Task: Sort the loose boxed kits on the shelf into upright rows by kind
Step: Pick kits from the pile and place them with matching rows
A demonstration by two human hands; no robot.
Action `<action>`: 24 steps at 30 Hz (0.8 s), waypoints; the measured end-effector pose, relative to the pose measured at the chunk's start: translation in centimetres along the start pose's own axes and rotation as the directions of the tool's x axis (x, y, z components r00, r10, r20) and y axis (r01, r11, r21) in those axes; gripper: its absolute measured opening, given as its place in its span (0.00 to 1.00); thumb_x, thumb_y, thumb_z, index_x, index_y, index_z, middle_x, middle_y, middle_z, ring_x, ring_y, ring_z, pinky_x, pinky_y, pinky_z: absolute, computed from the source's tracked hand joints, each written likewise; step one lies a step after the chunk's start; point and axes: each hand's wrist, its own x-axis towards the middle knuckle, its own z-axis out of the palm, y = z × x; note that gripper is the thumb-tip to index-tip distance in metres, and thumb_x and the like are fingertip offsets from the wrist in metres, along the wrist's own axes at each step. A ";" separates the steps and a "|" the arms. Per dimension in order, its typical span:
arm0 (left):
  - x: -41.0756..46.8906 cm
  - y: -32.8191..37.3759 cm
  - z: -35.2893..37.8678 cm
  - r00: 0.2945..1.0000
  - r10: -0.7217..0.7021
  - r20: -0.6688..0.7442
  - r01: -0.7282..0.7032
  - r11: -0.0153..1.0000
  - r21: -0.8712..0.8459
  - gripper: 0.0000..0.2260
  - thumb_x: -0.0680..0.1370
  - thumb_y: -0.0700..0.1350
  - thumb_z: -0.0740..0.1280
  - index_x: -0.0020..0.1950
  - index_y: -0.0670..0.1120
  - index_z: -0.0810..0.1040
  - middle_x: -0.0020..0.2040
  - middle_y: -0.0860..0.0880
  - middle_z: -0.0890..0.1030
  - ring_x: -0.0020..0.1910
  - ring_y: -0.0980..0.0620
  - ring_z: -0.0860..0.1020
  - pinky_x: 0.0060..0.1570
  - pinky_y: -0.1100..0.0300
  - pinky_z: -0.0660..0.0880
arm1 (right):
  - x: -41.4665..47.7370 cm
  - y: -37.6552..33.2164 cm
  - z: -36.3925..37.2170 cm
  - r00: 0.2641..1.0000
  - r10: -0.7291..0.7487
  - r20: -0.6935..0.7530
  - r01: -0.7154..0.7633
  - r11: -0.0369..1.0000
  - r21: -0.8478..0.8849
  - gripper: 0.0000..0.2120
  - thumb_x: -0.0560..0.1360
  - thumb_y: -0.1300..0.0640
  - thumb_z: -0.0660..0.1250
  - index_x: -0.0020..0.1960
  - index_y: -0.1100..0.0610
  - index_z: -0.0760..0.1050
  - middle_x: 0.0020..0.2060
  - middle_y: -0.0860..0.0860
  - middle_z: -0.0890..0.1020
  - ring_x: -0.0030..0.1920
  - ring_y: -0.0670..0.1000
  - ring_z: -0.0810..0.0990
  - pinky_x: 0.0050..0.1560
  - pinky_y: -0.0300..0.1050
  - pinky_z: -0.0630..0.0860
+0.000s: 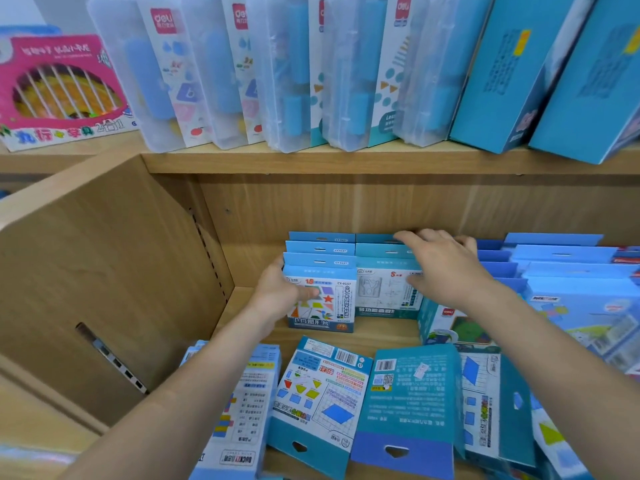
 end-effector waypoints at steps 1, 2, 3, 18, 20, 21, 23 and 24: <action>0.1 -0.1 0.1 1.000 0.002 -0.004 -0.002 1.000 -0.004 0.22 0.69 0.31 0.74 0.58 0.46 0.72 0.51 0.47 0.83 0.47 0.51 0.82 0.45 0.56 0.79 | -0.1 0.4 0.0 1.000 -0.004 0.011 0.004 1.000 0.007 0.31 0.74 0.51 0.67 0.72 0.44 0.57 0.63 0.47 0.70 0.65 0.51 0.66 0.60 0.54 0.60; 0.1 -0.2 0.1 1.000 0.002 -0.006 -0.002 1.000 -0.006 0.22 0.69 0.31 0.73 0.58 0.46 0.72 0.51 0.48 0.83 0.48 0.51 0.82 0.47 0.54 0.79 | -0.2 0.6 0.0 1.000 -0.013 0.018 0.013 1.000 0.008 0.30 0.74 0.51 0.67 0.72 0.44 0.57 0.64 0.47 0.70 0.66 0.51 0.66 0.61 0.54 0.59; 0.2 -0.3 0.2 1.000 0.003 -0.007 -0.003 1.000 -0.005 0.21 0.70 0.32 0.73 0.57 0.47 0.72 0.51 0.48 0.83 0.48 0.50 0.82 0.48 0.53 0.80 | -0.2 0.8 0.1 1.000 -0.023 0.021 0.023 1.000 0.006 0.30 0.74 0.51 0.67 0.72 0.44 0.57 0.64 0.47 0.70 0.66 0.51 0.66 0.61 0.55 0.59; -0.2 -1.4 0.5 0.983 0.171 -0.065 -0.150 0.957 0.248 0.16 0.74 0.38 0.71 0.56 0.48 0.68 0.48 0.53 0.80 0.46 0.55 0.81 0.40 0.61 0.79 | 0.4 0.3 1.0 0.990 0.127 -0.066 -0.124 0.991 0.053 0.22 0.70 0.64 0.67 0.60 0.47 0.69 0.53 0.47 0.77 0.55 0.51 0.74 0.48 0.50 0.56; -0.1 -1.5 0.5 0.984 0.168 -0.065 -0.146 0.955 0.258 0.16 0.74 0.38 0.70 0.56 0.48 0.68 0.49 0.52 0.80 0.46 0.54 0.81 0.39 0.60 0.79 | 0.5 0.0 0.9 0.989 0.135 -0.057 -0.132 0.990 0.051 0.22 0.70 0.64 0.66 0.61 0.48 0.69 0.53 0.48 0.76 0.56 0.52 0.73 0.47 0.50 0.56; -0.1 -1.5 0.5 0.984 0.167 -0.067 -0.144 0.954 0.262 0.16 0.74 0.37 0.70 0.56 0.47 0.68 0.49 0.51 0.81 0.46 0.54 0.81 0.39 0.60 0.79 | 0.4 -0.1 0.9 0.990 0.134 -0.054 -0.132 0.990 0.044 0.23 0.70 0.64 0.66 0.62 0.48 0.69 0.54 0.49 0.76 0.56 0.53 0.73 0.47 0.50 0.57; 0.0 -1.6 0.4 0.983 0.170 -0.071 -0.144 0.949 0.279 0.15 0.74 0.37 0.70 0.55 0.48 0.68 0.49 0.51 0.81 0.46 0.54 0.81 0.41 0.57 0.80 | -0.2 -0.2 0.7 0.990 0.128 -0.059 -0.126 0.991 0.039 0.25 0.71 0.61 0.66 0.66 0.47 0.66 0.56 0.49 0.74 0.59 0.53 0.70 0.48 0.51 0.57; 0.1 -1.6 0.4 0.981 0.178 -0.076 -0.148 0.944 0.296 0.15 0.75 0.38 0.70 0.55 0.49 0.68 0.49 0.51 0.81 0.46 0.54 0.81 0.42 0.56 0.80 | -0.6 -0.3 0.5 0.989 0.122 -0.078 -0.118 0.992 0.046 0.26 0.72 0.59 0.67 0.68 0.46 0.64 0.58 0.49 0.73 0.61 0.53 0.69 0.49 0.51 0.58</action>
